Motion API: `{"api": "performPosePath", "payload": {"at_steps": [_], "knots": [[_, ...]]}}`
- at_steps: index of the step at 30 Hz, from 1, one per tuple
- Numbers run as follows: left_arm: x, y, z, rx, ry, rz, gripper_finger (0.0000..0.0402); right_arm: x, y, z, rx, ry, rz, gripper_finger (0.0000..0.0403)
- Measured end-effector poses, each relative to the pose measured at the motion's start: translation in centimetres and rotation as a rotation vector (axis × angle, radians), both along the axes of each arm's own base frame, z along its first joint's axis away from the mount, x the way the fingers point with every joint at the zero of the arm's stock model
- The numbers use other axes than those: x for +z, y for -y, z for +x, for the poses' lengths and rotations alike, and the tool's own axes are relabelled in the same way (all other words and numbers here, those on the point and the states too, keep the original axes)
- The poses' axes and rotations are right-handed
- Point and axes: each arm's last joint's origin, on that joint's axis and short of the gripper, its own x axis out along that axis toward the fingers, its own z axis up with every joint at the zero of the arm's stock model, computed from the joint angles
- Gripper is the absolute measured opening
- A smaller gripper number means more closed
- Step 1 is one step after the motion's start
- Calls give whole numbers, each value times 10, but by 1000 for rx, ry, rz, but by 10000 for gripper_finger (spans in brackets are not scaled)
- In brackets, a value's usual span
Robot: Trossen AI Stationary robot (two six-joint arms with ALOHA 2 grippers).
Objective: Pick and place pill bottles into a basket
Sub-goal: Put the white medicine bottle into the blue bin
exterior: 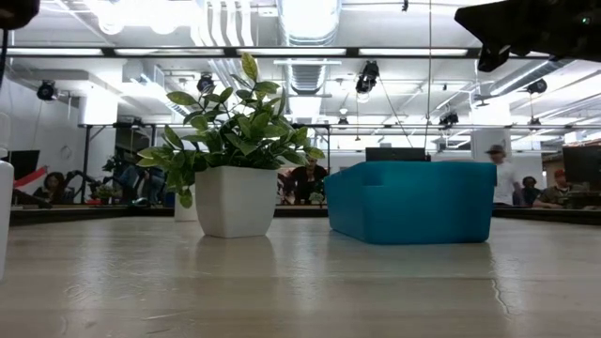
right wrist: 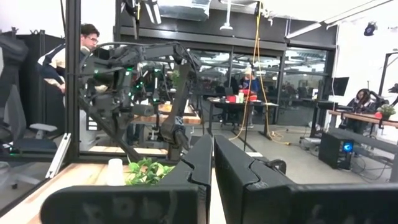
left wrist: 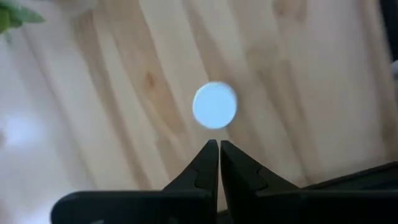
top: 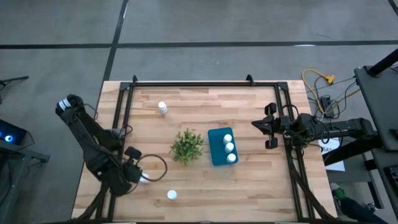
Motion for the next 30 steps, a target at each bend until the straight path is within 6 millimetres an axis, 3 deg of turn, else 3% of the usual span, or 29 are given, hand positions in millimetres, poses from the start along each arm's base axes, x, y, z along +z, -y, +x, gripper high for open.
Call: {"api": "performPosePath", "payload": {"at_steps": [5, 16, 30], "knots": [[-1, -8, 0, 26, 59, -81, 0, -1, 0, 1, 0, -6, 0, 8], [-31, 8, 17, -67, -38, 62, 8, -2, 0, 2, 1, -20, 7, 8], [-27, 10, 19, -64, -18, 39, 163, -3, 0, 2, 0, -26, 7, 8]]}}
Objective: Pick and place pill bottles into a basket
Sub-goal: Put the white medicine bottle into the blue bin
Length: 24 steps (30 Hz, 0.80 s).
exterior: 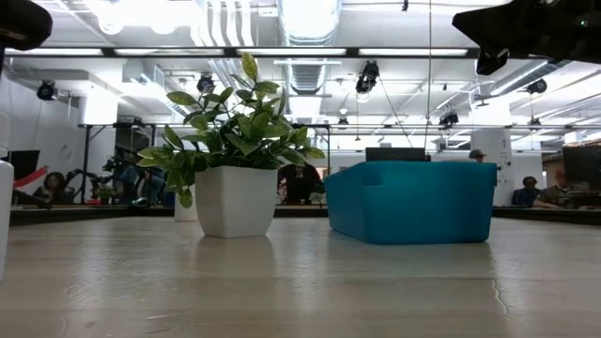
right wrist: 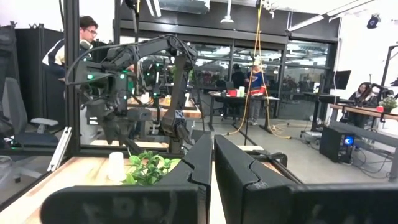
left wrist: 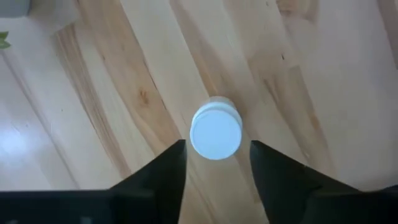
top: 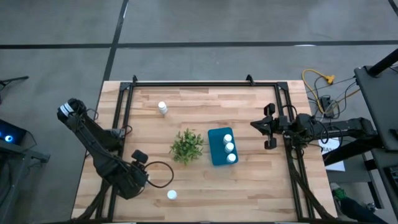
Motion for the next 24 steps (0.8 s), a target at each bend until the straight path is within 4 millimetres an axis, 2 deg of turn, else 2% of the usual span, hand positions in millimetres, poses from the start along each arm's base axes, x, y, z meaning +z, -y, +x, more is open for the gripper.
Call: {"api": "performPosePath", "payload": {"at_steps": [10, 24], "knots": [[-4, 1, 3, 8, 4, 12, 224, 0, 0, 0, 0, 0, 0, 8], [-4, 4, 7, 14, 29, -24, 231, 0, 0, 0, 0, 0, 0, 8]]}}
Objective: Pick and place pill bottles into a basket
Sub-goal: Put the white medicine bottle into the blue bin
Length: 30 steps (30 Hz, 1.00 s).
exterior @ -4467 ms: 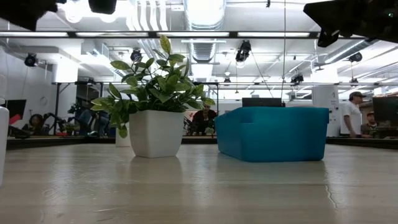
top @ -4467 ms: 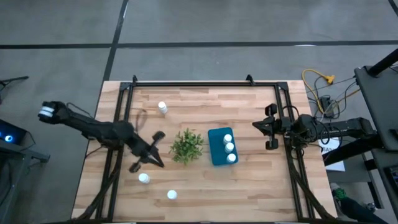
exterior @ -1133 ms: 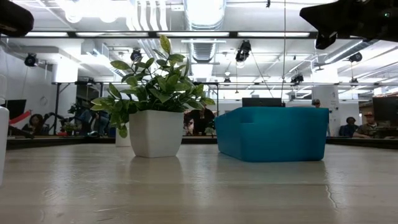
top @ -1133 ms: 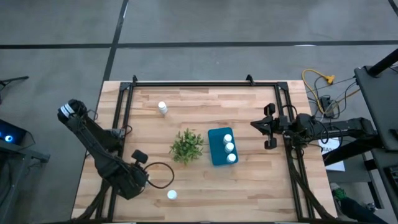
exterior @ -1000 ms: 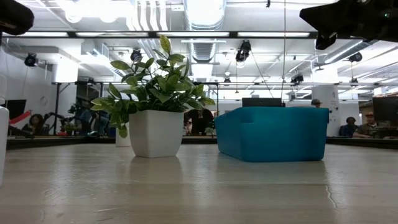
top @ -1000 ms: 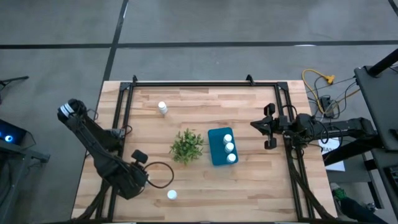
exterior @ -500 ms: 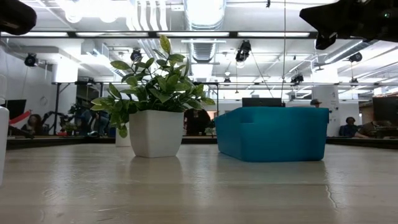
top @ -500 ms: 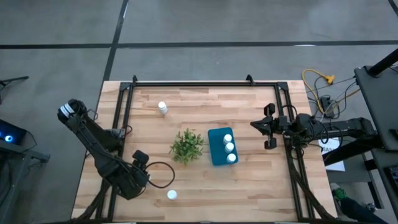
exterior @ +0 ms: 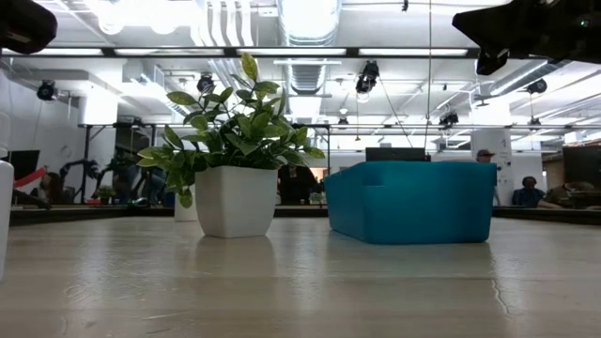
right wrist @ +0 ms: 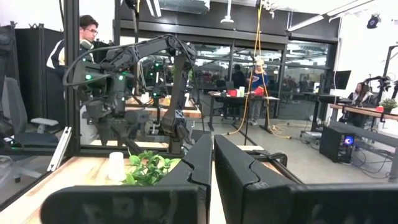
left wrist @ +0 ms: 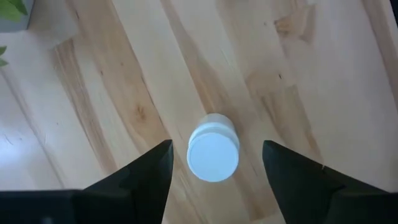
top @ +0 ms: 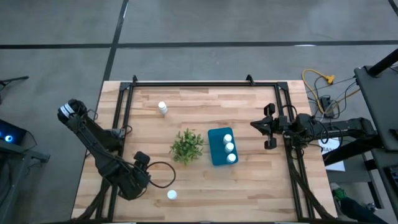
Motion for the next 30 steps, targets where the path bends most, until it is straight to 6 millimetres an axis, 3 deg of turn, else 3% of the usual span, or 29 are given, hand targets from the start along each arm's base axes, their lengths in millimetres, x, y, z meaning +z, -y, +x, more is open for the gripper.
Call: {"api": "performPosePath", "payload": {"at_steps": [5, 12, 30], "knots": [[-7, -1, -1, 1, -6, 7, 231, 0, 0, 0, 0, -1, 0, 8], [-33, -5, -1, 9, -33, -38, 231, -1, 0, 0, 0, -8, 0, 8], [-41, -8, 2, 22, -39, -10, 231, -2, 0, 0, 2, -23, 5, 8]]}}
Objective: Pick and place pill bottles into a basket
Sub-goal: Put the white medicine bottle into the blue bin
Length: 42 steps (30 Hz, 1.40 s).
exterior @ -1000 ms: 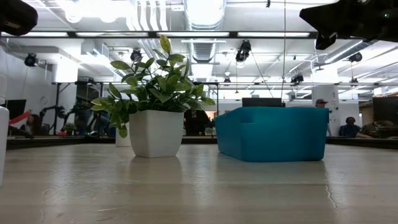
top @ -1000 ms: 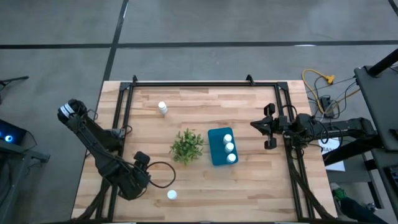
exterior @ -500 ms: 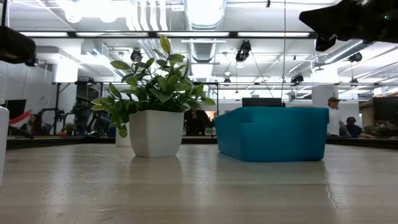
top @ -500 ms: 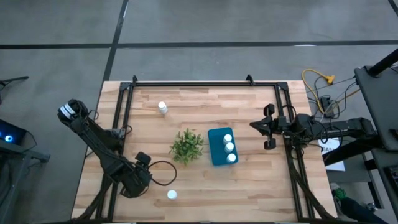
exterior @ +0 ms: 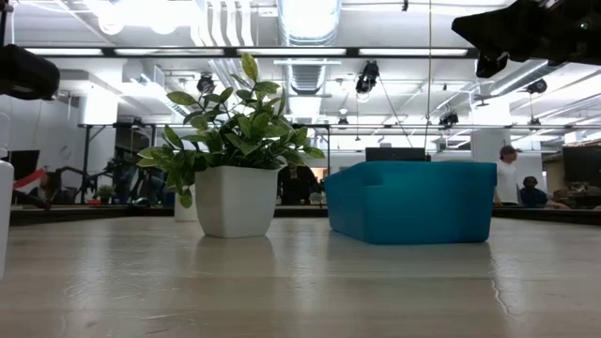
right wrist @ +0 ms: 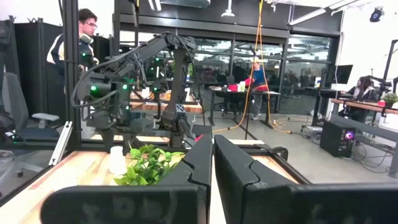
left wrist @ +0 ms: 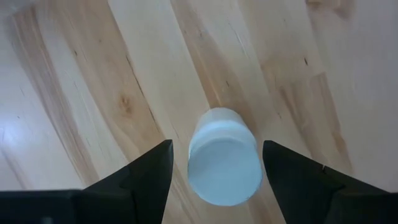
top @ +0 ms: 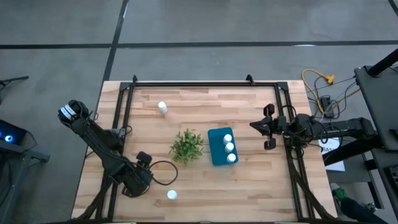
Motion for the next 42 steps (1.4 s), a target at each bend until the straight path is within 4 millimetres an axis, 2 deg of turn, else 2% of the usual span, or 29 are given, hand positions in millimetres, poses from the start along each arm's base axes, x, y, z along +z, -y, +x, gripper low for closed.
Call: {"api": "performPosePath", "payload": {"at_steps": [22, 25, 33, 42], "knots": [[0, 0, 0, 3, 3, -3, 230, 0, 0, 0, 0, 0, 0, 8], [0, 0, 0, 3, 1, -5, 218, 0, 0, 0, 0, 0, 0, 8], [0, 1, 0, 0, -8, -14, 145, 0, 0, 0, -1, 0, -1, 8], [1, 1, 0, -10, -10, -18, 144, 0, 0, 0, -1, 0, -1, 8]]}}
